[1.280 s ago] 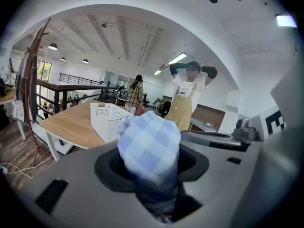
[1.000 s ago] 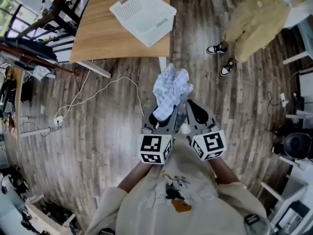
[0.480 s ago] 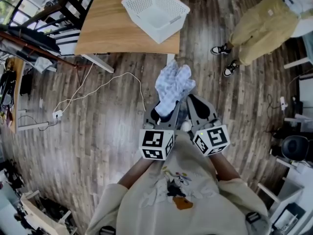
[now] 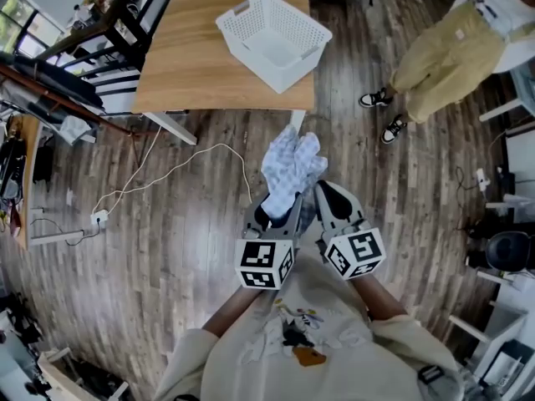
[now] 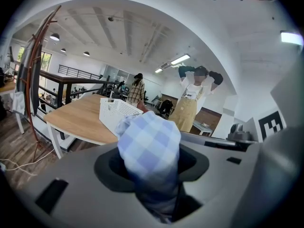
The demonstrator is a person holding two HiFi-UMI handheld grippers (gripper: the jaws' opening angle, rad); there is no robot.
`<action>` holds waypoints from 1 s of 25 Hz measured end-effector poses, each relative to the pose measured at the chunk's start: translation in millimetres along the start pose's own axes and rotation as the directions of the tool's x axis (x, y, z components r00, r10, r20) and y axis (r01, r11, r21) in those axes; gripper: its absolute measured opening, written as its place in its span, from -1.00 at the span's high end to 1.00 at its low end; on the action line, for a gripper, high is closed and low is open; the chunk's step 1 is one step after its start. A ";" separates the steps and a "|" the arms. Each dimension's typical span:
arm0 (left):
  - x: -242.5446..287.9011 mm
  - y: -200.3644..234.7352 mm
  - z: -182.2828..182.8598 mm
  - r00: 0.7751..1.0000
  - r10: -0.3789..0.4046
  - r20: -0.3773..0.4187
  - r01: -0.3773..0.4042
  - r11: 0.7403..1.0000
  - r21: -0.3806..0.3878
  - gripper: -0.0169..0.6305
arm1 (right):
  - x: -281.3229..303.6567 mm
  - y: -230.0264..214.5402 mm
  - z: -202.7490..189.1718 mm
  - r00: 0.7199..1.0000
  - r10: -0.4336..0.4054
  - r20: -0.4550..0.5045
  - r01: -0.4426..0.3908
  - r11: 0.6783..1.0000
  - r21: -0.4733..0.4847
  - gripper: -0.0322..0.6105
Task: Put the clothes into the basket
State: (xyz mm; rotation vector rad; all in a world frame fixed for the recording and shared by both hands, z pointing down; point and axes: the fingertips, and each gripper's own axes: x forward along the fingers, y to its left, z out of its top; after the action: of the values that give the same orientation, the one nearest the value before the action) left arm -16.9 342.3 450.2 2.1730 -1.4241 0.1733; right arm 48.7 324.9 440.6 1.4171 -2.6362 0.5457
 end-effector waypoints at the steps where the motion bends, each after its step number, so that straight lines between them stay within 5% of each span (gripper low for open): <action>1: -0.4 2.6 -0.4 1.000 -0.004 -0.004 0.004 1.000 -0.002 0.32 | 0.9 1.8 -1.5 1.000 -0.004 -0.005 0.004 1.000 -0.001 0.82; 11: 24.8 18.7 23.7 1.000 -0.024 -0.007 0.024 1.000 0.002 0.32 | 32.9 -9.9 9.1 1.000 -0.029 -0.005 0.029 0.999 0.017 0.82; 25: 118.5 39.3 90.8 1.000 -0.004 -0.007 0.004 1.000 0.023 0.32 | 115.4 -84.7 60.2 0.999 -0.038 0.011 0.037 0.998 0.049 0.82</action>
State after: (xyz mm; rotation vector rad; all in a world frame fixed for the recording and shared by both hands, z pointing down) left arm -16.0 188.9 432.5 2.1912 -1.4209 0.1965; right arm 58.4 169.9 436.1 1.4847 -2.6166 0.6032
